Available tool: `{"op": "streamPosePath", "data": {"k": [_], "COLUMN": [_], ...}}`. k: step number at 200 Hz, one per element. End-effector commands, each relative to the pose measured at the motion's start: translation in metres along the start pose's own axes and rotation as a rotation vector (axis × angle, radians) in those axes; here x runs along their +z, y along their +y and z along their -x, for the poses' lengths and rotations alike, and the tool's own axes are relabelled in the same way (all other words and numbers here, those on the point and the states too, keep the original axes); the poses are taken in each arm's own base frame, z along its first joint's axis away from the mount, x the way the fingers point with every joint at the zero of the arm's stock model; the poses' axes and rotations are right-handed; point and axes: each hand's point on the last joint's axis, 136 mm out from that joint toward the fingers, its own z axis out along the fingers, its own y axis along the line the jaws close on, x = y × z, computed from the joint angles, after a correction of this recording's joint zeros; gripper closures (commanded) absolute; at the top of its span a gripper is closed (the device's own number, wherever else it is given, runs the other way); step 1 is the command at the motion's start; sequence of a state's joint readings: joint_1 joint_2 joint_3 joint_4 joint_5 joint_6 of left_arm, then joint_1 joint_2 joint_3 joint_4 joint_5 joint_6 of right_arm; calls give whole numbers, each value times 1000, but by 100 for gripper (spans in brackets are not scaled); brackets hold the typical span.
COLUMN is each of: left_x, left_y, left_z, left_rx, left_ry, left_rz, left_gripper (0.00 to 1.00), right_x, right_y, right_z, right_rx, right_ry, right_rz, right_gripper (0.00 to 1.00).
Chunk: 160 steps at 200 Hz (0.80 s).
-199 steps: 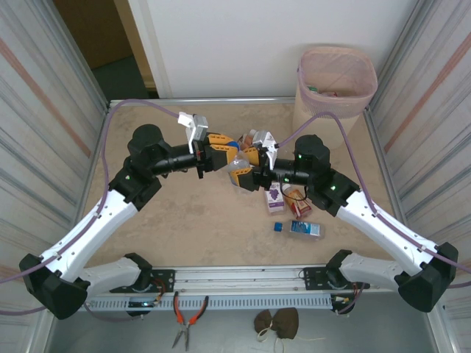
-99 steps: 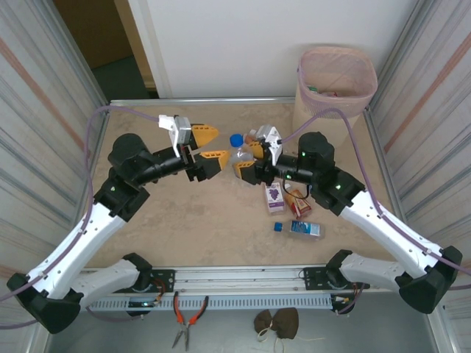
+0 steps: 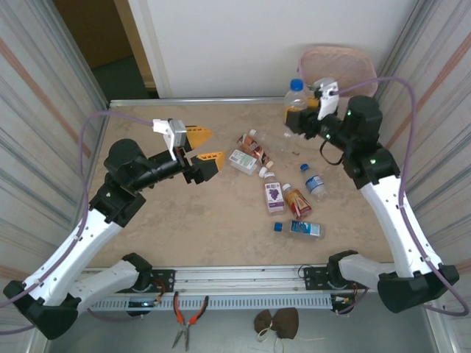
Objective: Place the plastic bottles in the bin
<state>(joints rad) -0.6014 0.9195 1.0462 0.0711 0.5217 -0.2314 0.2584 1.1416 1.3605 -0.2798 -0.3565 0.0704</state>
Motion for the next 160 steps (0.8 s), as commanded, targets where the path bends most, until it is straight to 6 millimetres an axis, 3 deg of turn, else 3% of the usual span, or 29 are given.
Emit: {"op": "streamPosePath", "data": {"k": [1,47,83,107,112,160], "left_x": [-6,-4,-5,-5,-5,-2], "left_y": [1,2,4,5,6,13], "left_z": [2,1,-2,-6,-7,-17], "left_rx": [24,18,12,10,10,-3], "left_ry": [-10,-1,10,20,22,46], "left_rz": [21,23,34,40,44,62], "left_gripper": [15,15,15,15,15,15], "right_x": [-3,5,13,25,24,55], "right_y": [-37,-127,-190,-229,-233,-289], "right_z": [15,38,45,34,45,12], "right_rx": [42,90,110,129,117,108], "right_ry": [-5,-17,-7,26,5,123], "right_rz": [-87,-266,-371,-416,-423,-501], "right_gripper": [47,48,49,49,49,50]}}
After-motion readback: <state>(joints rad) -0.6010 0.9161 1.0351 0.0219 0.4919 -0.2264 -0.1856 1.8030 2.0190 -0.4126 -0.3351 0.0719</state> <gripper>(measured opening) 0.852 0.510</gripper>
